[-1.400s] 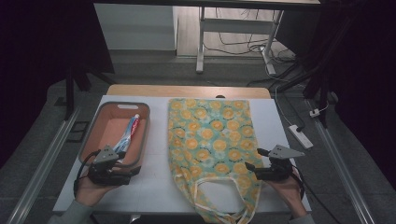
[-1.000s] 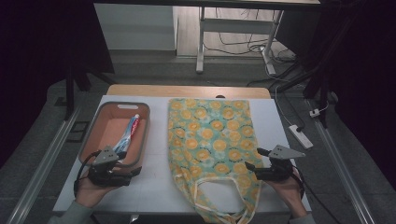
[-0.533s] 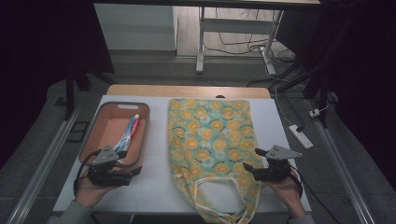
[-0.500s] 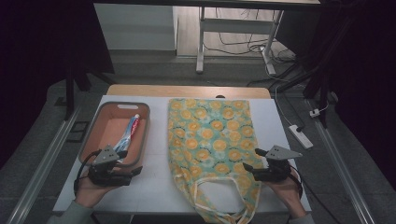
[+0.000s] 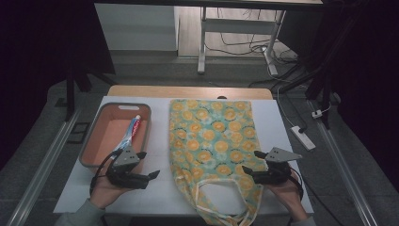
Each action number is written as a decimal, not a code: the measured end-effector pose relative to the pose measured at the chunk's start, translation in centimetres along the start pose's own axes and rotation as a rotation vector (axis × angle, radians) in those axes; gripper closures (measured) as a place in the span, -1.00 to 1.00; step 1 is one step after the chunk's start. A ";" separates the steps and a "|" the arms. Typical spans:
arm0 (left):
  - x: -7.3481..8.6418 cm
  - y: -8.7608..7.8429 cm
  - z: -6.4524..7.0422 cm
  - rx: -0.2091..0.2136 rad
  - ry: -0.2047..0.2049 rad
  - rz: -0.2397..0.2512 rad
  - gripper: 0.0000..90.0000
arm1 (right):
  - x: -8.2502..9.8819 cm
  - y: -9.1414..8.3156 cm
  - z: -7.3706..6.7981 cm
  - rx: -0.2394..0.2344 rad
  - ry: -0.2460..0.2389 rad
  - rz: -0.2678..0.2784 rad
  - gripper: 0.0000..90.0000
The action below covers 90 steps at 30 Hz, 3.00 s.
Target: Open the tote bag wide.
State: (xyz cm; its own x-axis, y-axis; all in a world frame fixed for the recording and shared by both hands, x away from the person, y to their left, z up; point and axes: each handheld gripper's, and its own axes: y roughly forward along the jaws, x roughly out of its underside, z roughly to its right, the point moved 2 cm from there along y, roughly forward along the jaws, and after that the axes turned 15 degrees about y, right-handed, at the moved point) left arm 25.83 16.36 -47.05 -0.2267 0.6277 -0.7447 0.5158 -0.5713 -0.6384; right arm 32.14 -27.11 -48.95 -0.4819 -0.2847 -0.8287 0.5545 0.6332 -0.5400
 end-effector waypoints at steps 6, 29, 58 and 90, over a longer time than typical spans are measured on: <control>-2.3 1.9 1.0 0.060 0.063 -0.023 -0.54 | 0.0 0.3 -0.2 -0.010 -0.006 -0.014 -0.47; -6.3 8.5 5.7 0.305 0.247 -0.128 -0.54 | 0.1 1.0 -0.9 -0.047 -0.023 -0.039 -0.47; -4.0 11.2 6.3 0.418 0.262 -0.240 0.96 | 0.3 1.1 -1.0 -0.047 -0.029 -0.050 -0.46; -5.0 3.4 -0.7 0.211 0.013 0.087 0.97 | 2.0 0.4 -10.5 -0.209 -0.172 -0.264 -0.75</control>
State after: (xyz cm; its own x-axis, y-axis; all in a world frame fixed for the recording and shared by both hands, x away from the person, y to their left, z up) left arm 29.33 11.64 -45.33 -0.1780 0.5770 -0.7971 0.3482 -0.7207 -0.5994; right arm 24.25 -19.87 -49.30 -0.4585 -0.5631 -0.6875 0.2679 0.6501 -0.7111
